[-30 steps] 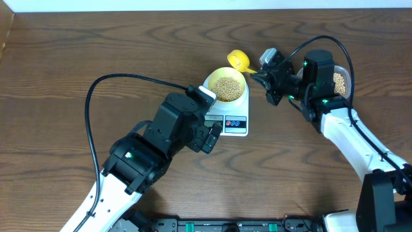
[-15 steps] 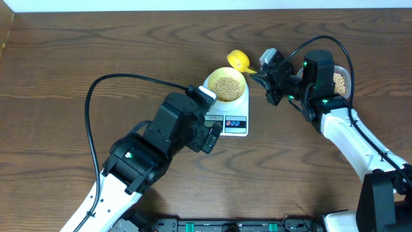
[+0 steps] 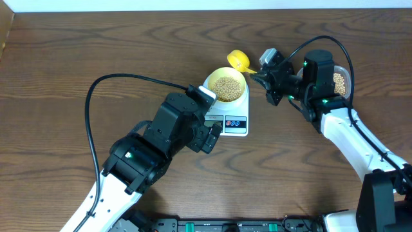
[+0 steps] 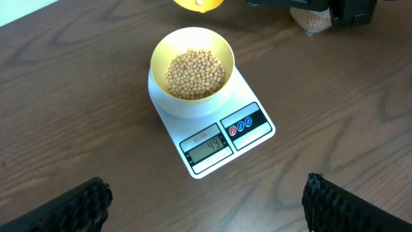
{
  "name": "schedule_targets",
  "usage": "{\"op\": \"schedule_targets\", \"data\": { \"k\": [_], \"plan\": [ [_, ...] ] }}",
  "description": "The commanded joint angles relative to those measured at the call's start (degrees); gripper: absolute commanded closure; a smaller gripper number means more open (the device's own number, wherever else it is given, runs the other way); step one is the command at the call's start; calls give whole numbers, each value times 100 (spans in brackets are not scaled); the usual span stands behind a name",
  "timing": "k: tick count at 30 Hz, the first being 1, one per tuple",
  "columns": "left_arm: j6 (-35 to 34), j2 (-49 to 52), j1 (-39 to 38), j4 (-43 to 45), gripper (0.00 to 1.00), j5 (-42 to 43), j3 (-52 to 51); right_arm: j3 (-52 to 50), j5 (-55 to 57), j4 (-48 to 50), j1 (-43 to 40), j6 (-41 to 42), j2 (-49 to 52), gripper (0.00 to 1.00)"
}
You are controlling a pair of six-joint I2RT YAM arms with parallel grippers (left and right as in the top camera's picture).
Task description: Scoop item into bowl and weigh 50g on scale
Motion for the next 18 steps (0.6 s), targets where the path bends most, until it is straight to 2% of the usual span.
{"op": "schedule_targets", "data": {
  "k": [1, 11, 18],
  "plan": [
    [96, 26, 24, -17, 3, 52, -2, -4, -74, -11, -57, 7, 48, 99],
    [96, 26, 24, -17, 3, 52, -2, -4, 372, 15, -74, -170, 48, 99],
    [96, 26, 24, -17, 3, 52, -2, -4, -98, -57, -87, -166, 48, 99]
  ]
}}
